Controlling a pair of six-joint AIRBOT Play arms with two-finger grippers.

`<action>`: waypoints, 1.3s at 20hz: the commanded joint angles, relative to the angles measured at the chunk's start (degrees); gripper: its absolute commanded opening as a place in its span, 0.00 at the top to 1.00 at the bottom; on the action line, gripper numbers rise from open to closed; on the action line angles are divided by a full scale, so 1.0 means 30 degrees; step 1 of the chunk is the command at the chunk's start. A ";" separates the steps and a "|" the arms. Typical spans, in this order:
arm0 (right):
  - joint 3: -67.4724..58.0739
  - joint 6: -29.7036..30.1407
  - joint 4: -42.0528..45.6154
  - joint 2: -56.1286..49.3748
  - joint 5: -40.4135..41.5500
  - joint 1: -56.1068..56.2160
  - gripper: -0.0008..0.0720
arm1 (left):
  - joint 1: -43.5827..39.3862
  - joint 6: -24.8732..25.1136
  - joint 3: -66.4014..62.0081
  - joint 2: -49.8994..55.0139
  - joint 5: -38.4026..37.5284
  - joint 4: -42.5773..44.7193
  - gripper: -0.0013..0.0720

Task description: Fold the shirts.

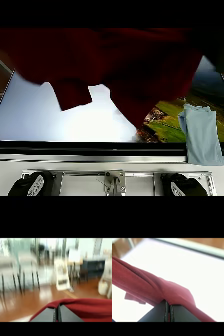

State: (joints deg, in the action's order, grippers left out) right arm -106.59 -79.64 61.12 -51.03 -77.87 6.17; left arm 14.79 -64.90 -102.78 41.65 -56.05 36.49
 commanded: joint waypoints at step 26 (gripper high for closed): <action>-0.0991 -0.6105 0.1188 -2.0429 0.3279 0.0022 0.87 | -0.0772 -0.2965 1.0499 1.4717 -0.1800 0.3796 0.93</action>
State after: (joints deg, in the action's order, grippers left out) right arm -109.49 -95.68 64.40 -108.31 -68.10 6.17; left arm 14.11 -73.82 -71.53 77.69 -61.52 53.36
